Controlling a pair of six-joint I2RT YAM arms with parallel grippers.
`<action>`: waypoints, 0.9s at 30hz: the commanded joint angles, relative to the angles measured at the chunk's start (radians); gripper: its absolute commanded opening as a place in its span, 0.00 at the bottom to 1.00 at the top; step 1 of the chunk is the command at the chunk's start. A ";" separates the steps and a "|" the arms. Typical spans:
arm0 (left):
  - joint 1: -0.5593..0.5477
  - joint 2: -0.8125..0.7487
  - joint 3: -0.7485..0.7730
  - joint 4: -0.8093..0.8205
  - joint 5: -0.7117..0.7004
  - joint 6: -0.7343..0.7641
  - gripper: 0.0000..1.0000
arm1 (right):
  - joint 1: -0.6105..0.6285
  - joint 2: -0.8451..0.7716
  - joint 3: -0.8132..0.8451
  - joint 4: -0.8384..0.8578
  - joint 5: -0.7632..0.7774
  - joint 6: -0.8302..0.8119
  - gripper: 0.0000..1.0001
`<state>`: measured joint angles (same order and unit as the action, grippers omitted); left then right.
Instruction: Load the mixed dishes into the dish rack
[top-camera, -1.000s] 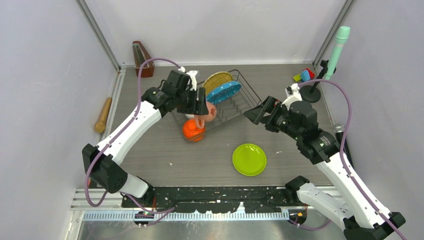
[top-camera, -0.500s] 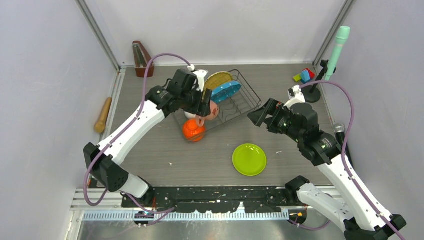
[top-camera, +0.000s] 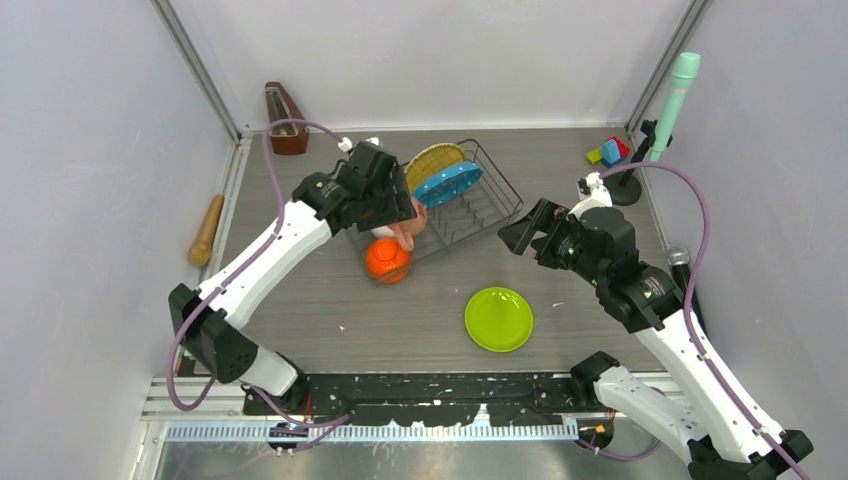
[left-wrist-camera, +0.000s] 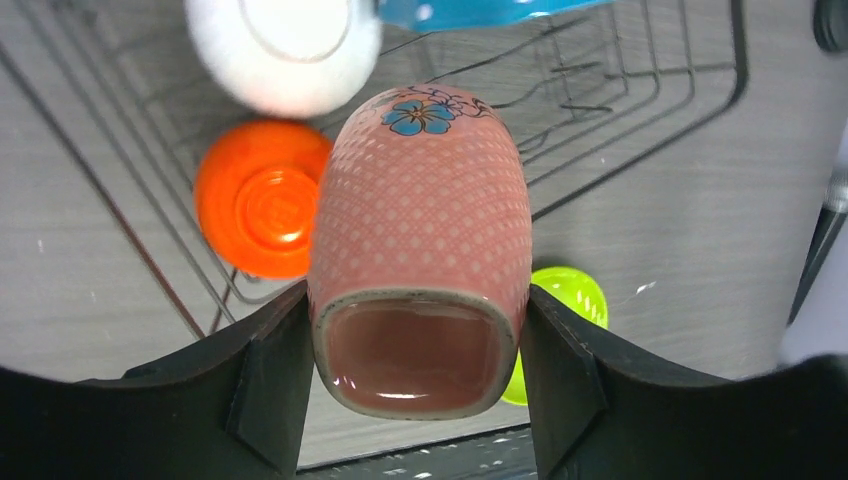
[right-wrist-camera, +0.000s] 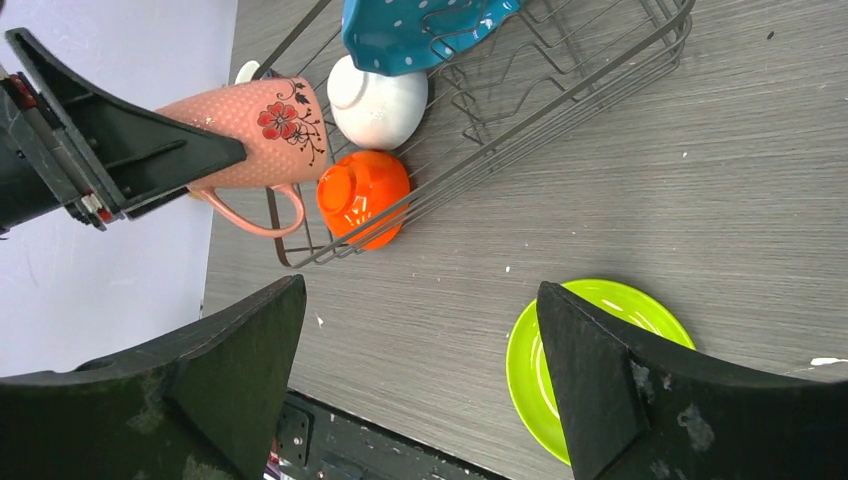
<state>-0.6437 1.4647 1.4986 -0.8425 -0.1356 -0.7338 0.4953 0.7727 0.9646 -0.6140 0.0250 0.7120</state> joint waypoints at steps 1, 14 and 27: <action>-0.036 0.091 0.170 -0.197 -0.202 -0.416 0.00 | -0.003 -0.005 0.006 0.043 0.002 0.011 0.91; -0.082 0.165 0.178 -0.385 -0.371 -1.112 0.00 | -0.003 -0.056 -0.032 0.050 -0.006 0.033 0.91; -0.084 0.415 0.345 -0.509 -0.118 -1.561 0.00 | -0.003 -0.121 -0.035 0.042 -0.028 0.033 0.90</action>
<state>-0.7216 1.8431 1.8156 -1.3190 -0.3717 -2.0151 0.4953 0.6834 0.9249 -0.6064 0.0162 0.7376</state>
